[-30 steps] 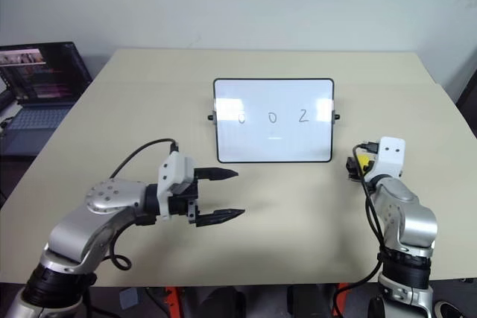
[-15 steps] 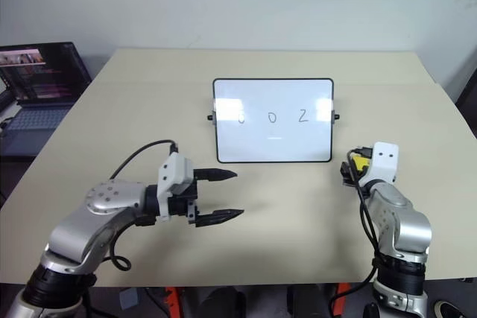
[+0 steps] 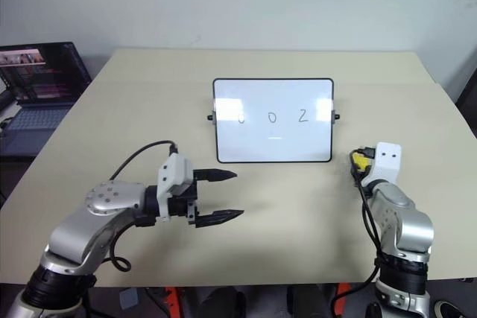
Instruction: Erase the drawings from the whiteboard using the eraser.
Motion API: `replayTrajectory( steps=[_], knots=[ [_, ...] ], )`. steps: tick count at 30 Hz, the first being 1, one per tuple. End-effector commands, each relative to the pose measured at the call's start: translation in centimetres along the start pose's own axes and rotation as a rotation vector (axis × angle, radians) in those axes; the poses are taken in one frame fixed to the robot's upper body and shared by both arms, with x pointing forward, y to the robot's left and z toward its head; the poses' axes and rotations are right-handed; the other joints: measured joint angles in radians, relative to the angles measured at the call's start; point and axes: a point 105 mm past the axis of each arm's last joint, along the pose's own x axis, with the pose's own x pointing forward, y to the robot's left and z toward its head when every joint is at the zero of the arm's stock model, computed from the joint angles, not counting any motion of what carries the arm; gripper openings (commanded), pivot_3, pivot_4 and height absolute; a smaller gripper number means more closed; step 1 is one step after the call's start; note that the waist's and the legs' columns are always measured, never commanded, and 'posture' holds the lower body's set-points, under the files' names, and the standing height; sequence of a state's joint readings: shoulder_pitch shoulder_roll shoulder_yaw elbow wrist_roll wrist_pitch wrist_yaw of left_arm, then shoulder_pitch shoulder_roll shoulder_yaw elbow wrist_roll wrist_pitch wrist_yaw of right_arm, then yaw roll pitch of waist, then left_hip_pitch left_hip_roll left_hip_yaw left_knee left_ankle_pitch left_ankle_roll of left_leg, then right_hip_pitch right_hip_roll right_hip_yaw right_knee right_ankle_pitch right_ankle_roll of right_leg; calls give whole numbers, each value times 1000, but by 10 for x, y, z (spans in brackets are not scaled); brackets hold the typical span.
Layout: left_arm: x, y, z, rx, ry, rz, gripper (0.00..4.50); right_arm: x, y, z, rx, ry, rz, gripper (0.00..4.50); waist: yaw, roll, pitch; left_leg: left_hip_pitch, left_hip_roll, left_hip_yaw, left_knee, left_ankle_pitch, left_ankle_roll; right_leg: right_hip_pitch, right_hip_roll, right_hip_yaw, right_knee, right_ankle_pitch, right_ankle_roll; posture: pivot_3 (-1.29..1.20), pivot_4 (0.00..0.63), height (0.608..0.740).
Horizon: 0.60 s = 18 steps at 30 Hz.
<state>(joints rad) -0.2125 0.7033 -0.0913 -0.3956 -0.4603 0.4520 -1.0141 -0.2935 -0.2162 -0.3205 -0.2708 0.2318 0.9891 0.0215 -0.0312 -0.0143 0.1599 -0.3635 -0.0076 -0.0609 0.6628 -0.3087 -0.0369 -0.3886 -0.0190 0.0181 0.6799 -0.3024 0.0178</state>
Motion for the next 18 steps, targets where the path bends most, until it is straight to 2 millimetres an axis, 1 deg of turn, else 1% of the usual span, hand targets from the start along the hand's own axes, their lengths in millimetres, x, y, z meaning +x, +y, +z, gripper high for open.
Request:
replayTrajectory(
  steps=[1,11,15,18],
  knots=[
    [-1,1,9,45,-19,5,4500,-2,-1,15,-4,-62,4,1229,0,0,0,0,0,0,0,0,0,0,0,0,0,0,0,0,150,740],
    [-1,3,10,50,-20,11,4500,-4,-1,15,-9,-62,-5,1228,0,0,0,0,0,0,0,0,0,0,0,0,0,0,0,0,150,740],
    [-3,9,10,72,-16,49,4500,-5,2,24,-35,-103,16,1228,0,0,0,0,0,0,0,0,0,0,0,0,0,0,0,0,150,740],
    [-5,18,12,107,-23,100,4500,-7,10,40,-102,-174,53,1228,0,0,0,0,0,0,0,0,0,0,0,0,0,0,0,0,150,740]
  ],
)
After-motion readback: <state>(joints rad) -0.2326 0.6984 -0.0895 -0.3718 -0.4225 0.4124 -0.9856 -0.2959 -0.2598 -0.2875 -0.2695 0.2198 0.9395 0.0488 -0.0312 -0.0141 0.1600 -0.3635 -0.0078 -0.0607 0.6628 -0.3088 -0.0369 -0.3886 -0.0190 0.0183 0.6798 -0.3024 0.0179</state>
